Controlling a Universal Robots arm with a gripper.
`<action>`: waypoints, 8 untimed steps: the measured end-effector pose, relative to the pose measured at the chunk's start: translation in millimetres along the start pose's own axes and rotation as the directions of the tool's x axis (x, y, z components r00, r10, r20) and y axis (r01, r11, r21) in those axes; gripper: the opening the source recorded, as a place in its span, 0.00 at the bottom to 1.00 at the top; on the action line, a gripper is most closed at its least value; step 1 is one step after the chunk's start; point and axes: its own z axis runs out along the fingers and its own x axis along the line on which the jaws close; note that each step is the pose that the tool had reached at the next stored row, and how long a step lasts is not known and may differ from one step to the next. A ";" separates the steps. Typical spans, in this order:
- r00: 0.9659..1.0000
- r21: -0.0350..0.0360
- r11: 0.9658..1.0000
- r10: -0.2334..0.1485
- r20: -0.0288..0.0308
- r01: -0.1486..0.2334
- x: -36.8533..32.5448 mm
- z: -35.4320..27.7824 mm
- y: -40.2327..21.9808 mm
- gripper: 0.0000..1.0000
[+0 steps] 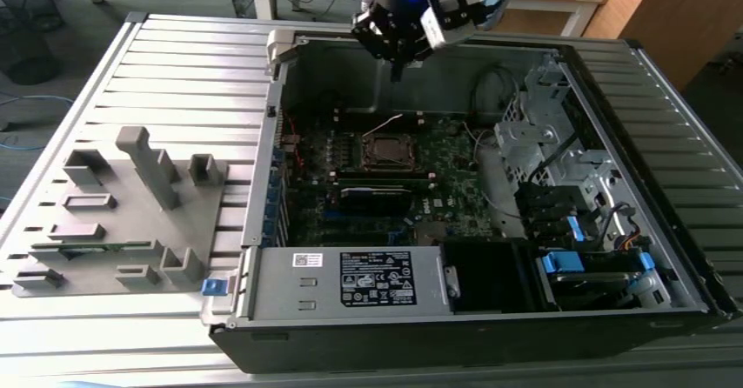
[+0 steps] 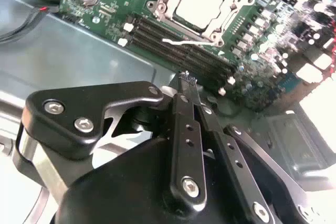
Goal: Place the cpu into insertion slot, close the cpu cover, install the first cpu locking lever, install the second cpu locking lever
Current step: 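Install the first cpu locking lever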
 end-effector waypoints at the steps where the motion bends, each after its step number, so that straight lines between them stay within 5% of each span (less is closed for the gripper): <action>1: 1.000 0.000 1.000 0.000 0.000 0.000 -0.1 -4.4 0.6 0.10; 8: 1.000 0.000 1.000 0.000 0.000 0.000 -1.2 -37.7 5.7 0.10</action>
